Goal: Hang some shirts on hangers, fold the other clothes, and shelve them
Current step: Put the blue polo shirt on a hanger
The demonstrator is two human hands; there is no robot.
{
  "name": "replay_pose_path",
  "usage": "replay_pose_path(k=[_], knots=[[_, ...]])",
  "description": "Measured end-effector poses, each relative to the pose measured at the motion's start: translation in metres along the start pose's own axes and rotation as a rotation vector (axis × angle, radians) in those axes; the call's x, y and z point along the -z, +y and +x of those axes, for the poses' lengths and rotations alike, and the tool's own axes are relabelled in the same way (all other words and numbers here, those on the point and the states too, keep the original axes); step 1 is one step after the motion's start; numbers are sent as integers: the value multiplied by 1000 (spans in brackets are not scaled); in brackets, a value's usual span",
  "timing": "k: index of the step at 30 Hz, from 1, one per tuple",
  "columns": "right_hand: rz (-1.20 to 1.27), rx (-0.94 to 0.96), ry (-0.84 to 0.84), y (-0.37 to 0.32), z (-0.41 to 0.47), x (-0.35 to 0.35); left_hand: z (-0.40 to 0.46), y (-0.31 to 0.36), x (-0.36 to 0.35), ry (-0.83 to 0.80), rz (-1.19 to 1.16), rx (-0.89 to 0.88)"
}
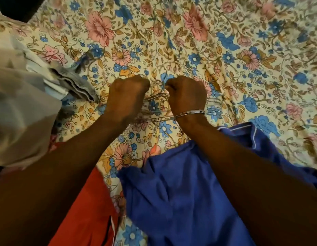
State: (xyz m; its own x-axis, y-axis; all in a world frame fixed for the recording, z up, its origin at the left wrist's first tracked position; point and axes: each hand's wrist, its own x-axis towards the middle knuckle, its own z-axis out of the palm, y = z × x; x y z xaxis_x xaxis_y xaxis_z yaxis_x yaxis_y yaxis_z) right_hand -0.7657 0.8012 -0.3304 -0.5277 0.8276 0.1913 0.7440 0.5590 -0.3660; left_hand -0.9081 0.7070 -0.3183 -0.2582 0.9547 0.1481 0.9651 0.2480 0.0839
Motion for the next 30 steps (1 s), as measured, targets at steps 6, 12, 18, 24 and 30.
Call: replay_pose_path(k=[6,12,18,24,30], knots=[[573,88,104,-6,-47,47,-40,26,26,102,-177,78],[673,-88,144,21,-143,106,-109,119,54,228,-344,46],[296,-507,365,120,-202,178,-131,226,17,228,-596,-24],[-3,-759,-83,199,-221,219,-114,231,-36,-389,-207,-89],[-47,-566,-260,194,-197,208,-105,208,-9,-148,-159,-302]])
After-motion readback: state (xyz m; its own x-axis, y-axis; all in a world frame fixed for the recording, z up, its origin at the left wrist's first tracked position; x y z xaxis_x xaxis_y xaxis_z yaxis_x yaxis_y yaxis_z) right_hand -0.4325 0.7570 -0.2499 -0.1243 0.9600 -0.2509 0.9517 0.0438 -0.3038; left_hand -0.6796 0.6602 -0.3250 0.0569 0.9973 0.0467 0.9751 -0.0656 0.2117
